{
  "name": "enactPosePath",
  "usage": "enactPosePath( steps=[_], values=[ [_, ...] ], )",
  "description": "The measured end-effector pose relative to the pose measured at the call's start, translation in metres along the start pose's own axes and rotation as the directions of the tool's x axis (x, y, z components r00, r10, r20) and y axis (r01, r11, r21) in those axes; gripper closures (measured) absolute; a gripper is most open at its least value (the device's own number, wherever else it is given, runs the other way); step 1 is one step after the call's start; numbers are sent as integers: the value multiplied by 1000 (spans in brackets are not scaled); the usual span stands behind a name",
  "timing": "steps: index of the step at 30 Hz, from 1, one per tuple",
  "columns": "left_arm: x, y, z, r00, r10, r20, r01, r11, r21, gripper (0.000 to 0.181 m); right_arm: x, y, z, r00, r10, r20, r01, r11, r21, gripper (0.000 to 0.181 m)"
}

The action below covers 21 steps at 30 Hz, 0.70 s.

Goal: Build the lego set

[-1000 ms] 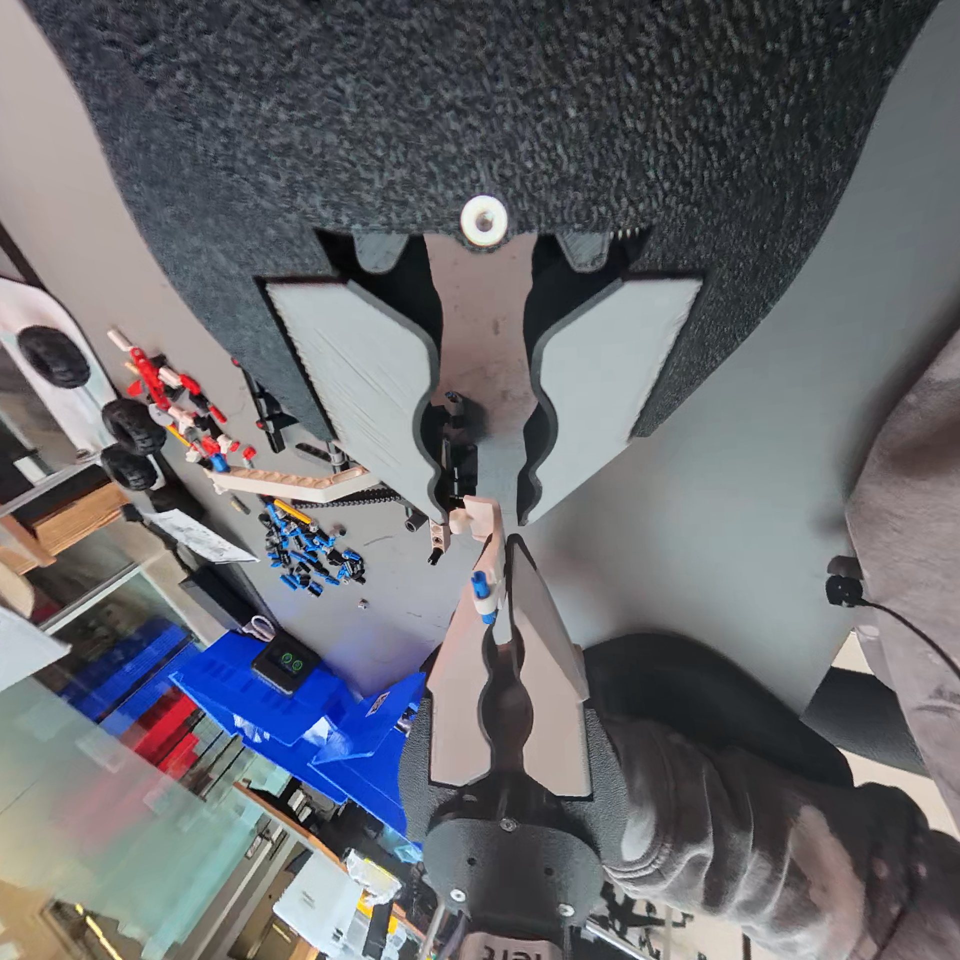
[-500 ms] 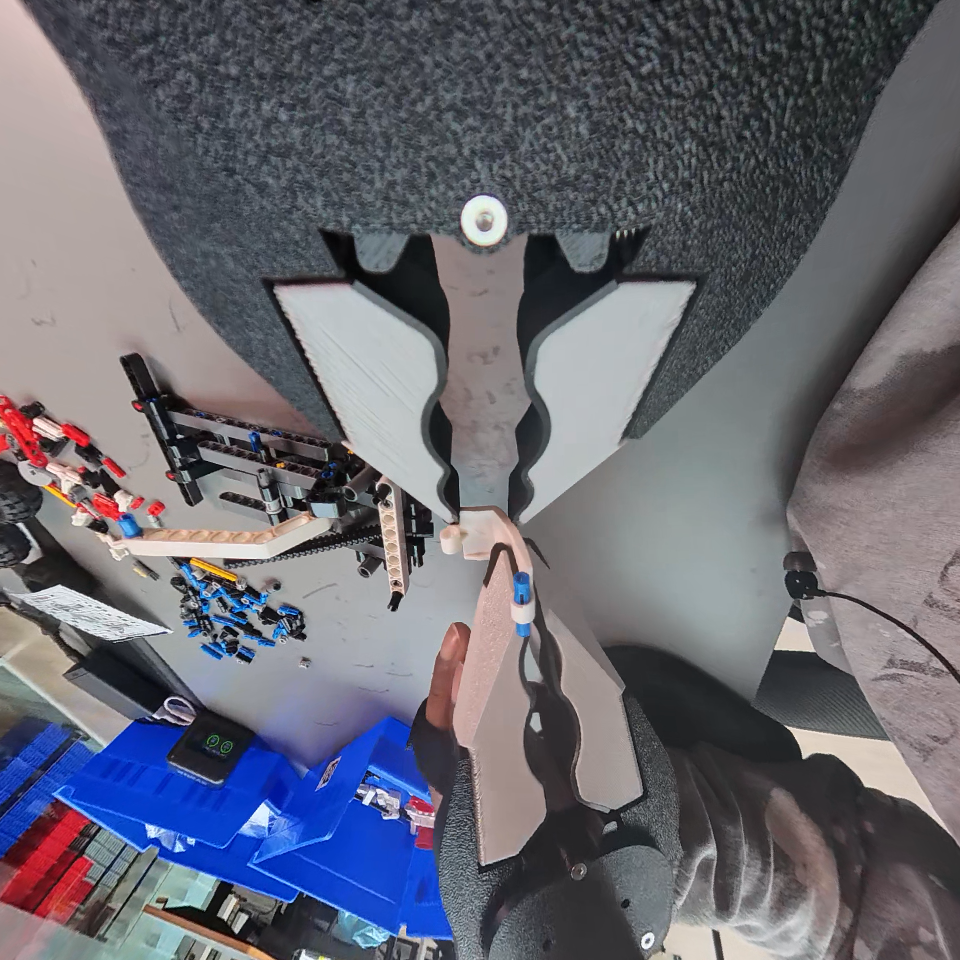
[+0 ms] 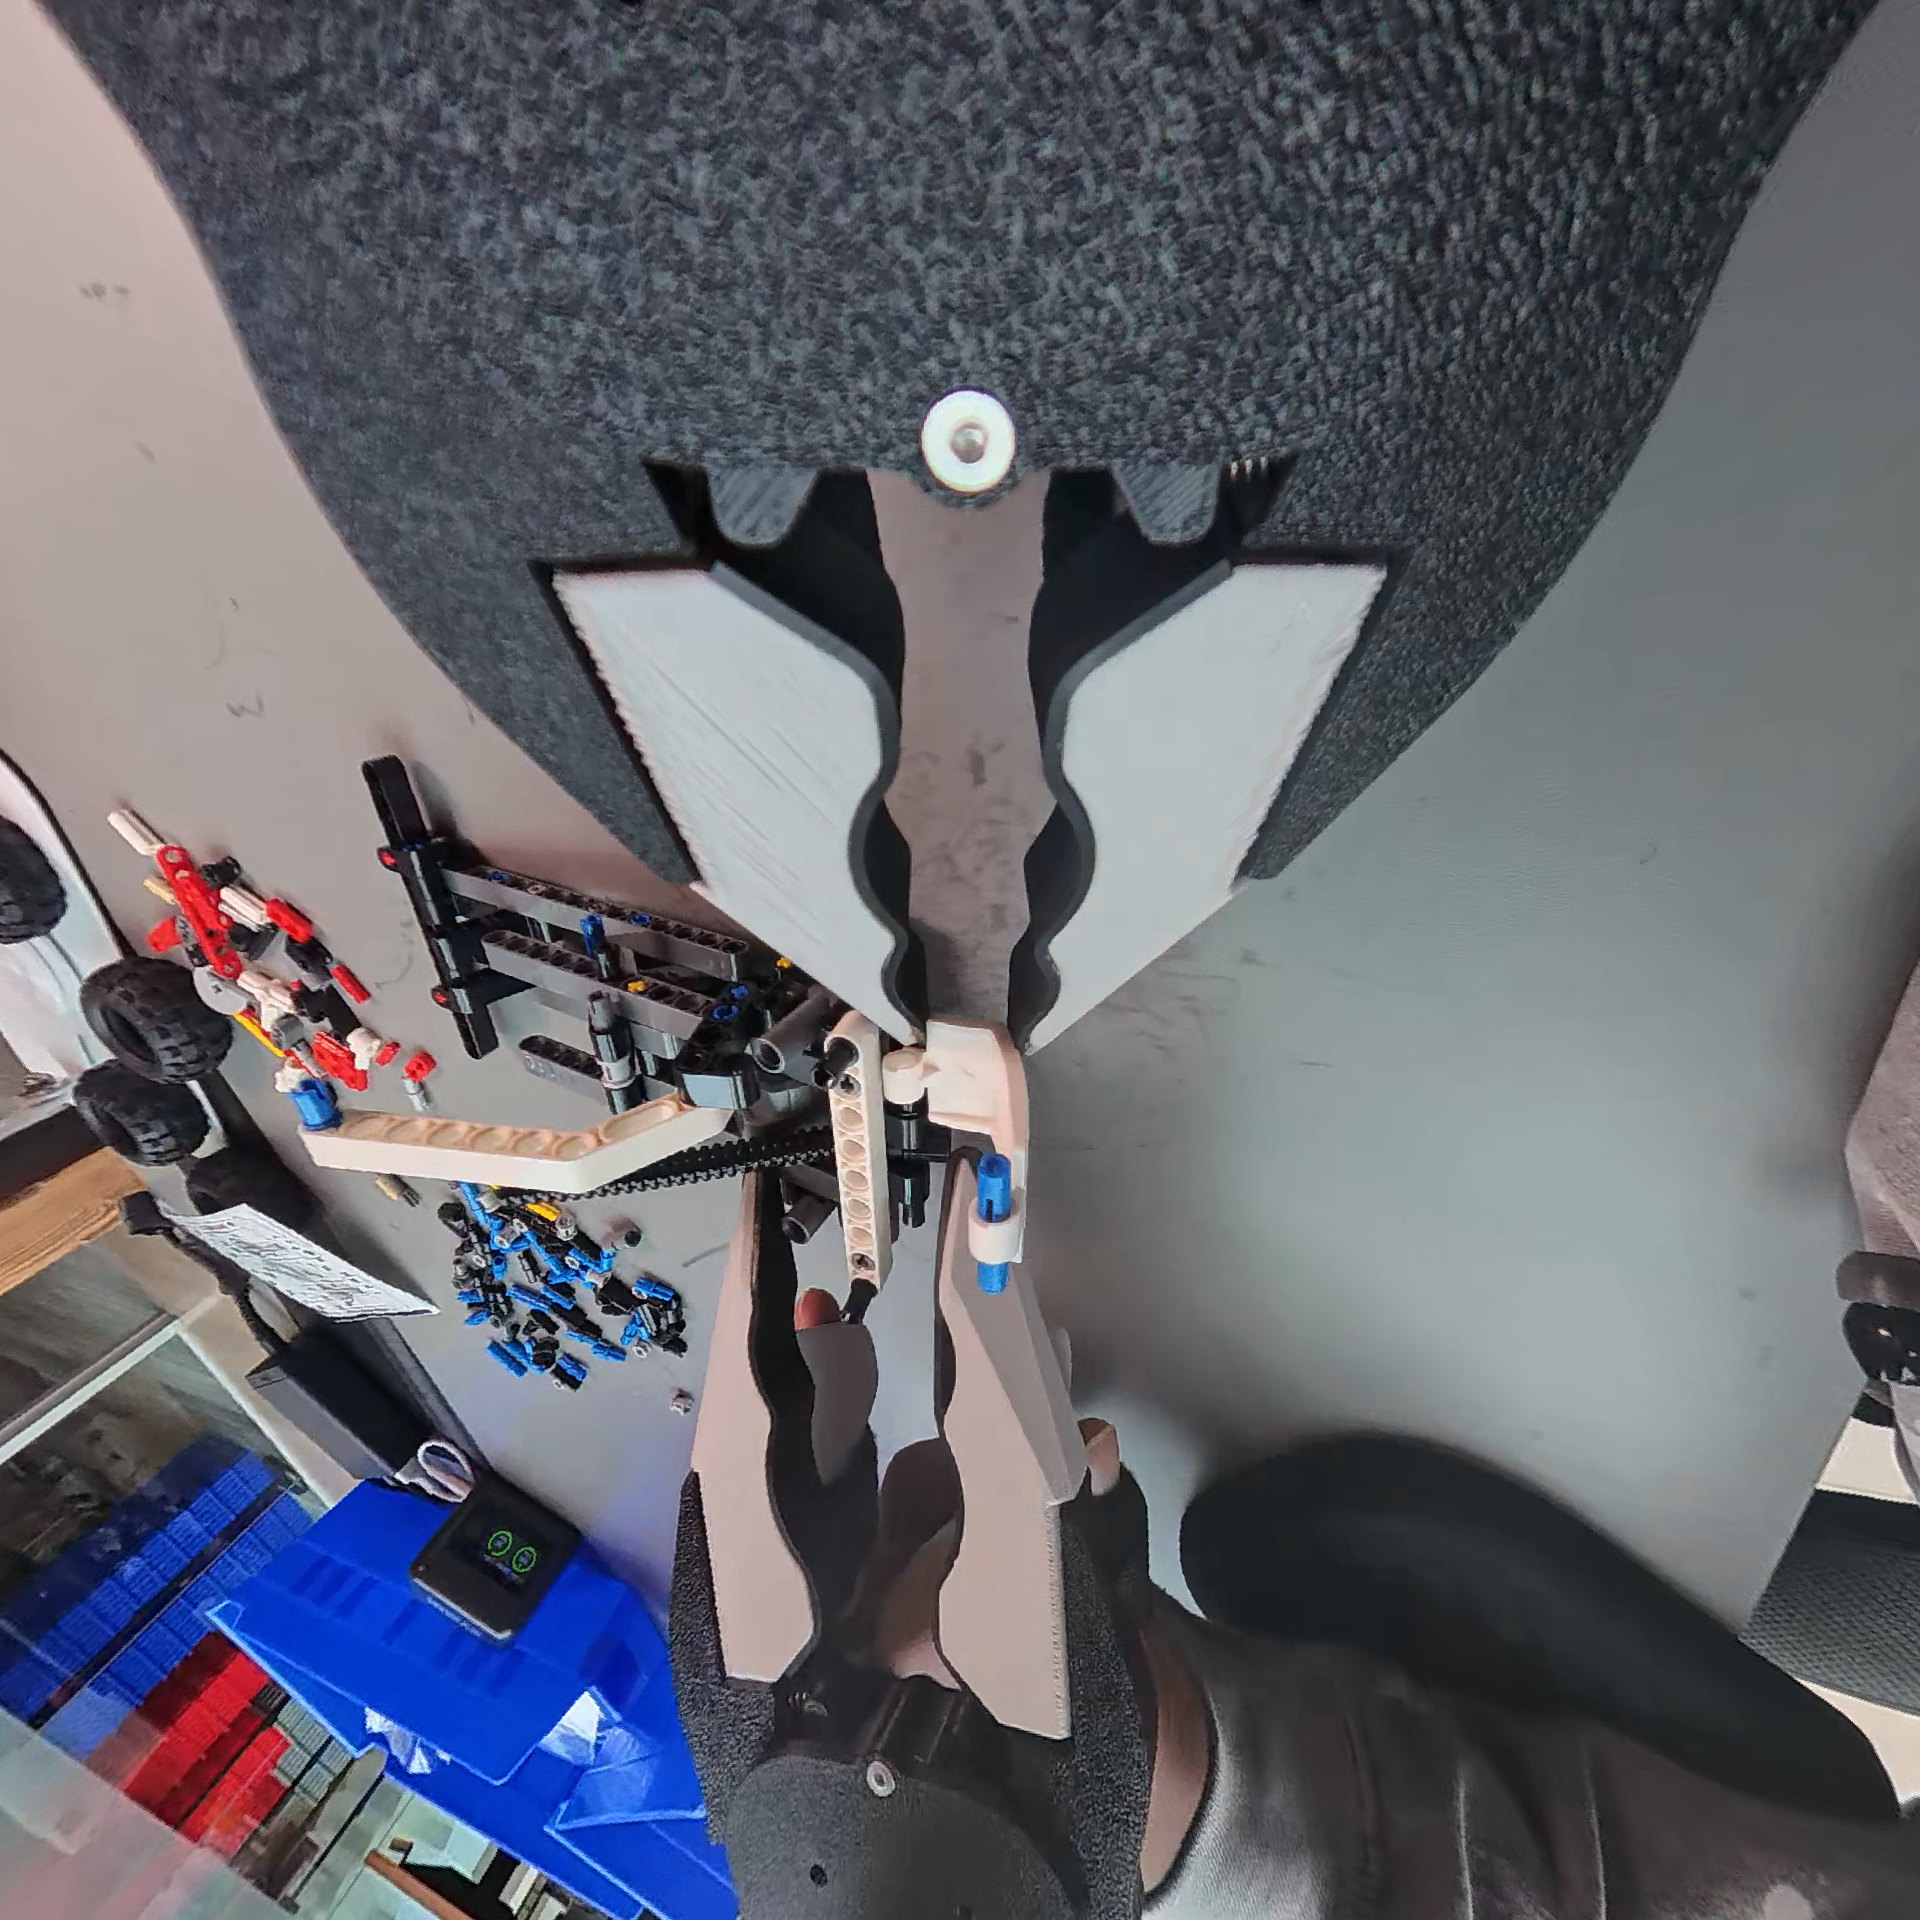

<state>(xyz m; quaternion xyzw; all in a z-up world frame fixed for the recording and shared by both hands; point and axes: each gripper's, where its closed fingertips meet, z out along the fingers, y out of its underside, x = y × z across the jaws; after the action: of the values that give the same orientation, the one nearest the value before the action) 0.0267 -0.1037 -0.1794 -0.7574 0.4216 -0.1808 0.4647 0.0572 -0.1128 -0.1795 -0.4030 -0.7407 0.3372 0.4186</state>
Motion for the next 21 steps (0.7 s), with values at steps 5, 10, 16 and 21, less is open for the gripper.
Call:
enactPosePath(
  steps=[5, 10, 16, 21],
  values=[
    [4, 1, -1, 999, 10, -34, -10, 1000, 13, 128, 0, 2, 1, 1000, -5, 23, 5, 1000, -3, 167],
    [6, 4, -4, 996, 77, -54, -77, 997, 6, 121, 0, 3, 3, 999, -20, 30, 20, 1000, -11, 167],
    [-3, 4, -1, 991, 133, -10, -133, 991, 7, 139, -1, 4, 5, 999, -24, 39, 24, 1000, -16, 167],
    [-4, 4, 1, 986, 165, 20, -164, 986, -5, 143, -2, 5, 5, 998, -31, 48, 32, 999, -21, 168]
  ],
)
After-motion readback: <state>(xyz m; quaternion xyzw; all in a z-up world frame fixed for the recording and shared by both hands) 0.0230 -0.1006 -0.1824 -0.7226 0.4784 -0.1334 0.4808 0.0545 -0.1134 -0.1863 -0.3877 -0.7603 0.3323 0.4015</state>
